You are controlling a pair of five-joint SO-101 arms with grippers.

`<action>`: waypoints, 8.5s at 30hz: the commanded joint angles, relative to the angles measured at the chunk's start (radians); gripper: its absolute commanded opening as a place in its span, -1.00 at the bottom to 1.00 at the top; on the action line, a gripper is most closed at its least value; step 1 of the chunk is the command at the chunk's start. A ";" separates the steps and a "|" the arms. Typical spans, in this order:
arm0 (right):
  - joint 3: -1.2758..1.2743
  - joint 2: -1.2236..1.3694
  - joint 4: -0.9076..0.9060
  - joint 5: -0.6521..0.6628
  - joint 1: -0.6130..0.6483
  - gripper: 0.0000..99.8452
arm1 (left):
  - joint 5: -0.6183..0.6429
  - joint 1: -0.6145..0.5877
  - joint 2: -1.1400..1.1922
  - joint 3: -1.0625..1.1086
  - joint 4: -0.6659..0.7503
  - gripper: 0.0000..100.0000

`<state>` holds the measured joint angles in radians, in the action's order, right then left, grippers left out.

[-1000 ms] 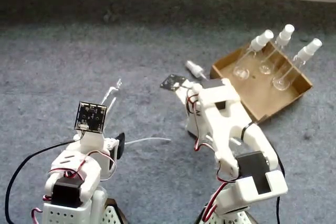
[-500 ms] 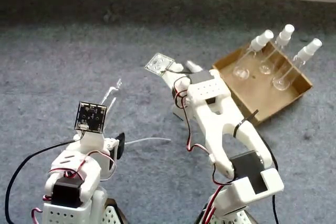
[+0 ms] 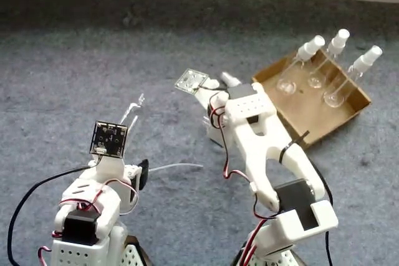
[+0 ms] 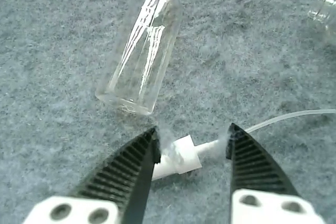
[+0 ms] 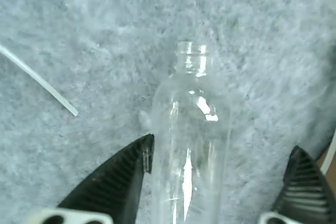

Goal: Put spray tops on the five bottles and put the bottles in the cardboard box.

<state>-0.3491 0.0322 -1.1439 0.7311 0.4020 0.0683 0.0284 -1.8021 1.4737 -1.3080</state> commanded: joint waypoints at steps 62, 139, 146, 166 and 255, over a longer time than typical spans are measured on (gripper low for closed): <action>-0.524 -0.918 0.139 0.141 -0.096 -0.52 | -0.012 0.015 0.002 0.001 -0.003 -0.65; 0.265 0.246 -0.108 0.066 0.044 -0.92 | -0.097 0.013 0.001 0.048 0.040 -0.65; 0.460 0.246 -0.352 0.063 0.044 -0.93 | -0.097 0.015 0.001 0.050 0.040 -0.65; 0.673 -0.229 -0.622 -0.091 0.016 -0.93 | -0.097 0.015 0.001 0.045 0.034 -0.65; -1.348 -1.870 0.312 -0.500 -0.039 -0.93 | 0.391 -0.125 1.762 -0.984 -0.253 -0.43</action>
<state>-1.6671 -1.8197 -0.8585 0.2309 0.3713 0.4473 -0.1189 -0.0606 0.5424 -1.5689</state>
